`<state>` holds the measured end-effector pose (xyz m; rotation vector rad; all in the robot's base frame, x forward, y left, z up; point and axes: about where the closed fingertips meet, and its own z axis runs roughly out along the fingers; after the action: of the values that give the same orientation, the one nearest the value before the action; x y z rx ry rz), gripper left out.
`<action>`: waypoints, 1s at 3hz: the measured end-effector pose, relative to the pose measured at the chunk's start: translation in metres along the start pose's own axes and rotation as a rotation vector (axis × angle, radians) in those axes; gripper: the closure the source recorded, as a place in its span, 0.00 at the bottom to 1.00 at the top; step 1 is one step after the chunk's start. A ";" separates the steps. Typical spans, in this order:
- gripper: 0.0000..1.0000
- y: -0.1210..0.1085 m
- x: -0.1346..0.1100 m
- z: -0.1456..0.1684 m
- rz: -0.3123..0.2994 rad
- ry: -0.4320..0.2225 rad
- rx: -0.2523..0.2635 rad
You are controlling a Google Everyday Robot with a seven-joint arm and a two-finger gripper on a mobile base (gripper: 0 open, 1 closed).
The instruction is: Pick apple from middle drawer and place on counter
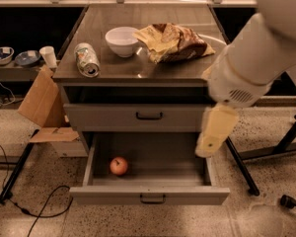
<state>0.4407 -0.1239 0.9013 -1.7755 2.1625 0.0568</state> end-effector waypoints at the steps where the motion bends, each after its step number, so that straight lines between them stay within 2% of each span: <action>1: 0.00 0.012 -0.024 0.052 0.077 -0.019 -0.010; 2: 0.00 0.023 -0.048 0.107 0.174 -0.030 -0.034; 3: 0.00 0.033 -0.068 0.153 0.251 -0.011 -0.056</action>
Offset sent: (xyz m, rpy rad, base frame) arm 0.0209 0.1247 -0.1522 0.1368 0.1427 -0.3046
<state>0.4560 -0.0148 0.7707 -1.5176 2.3849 0.1888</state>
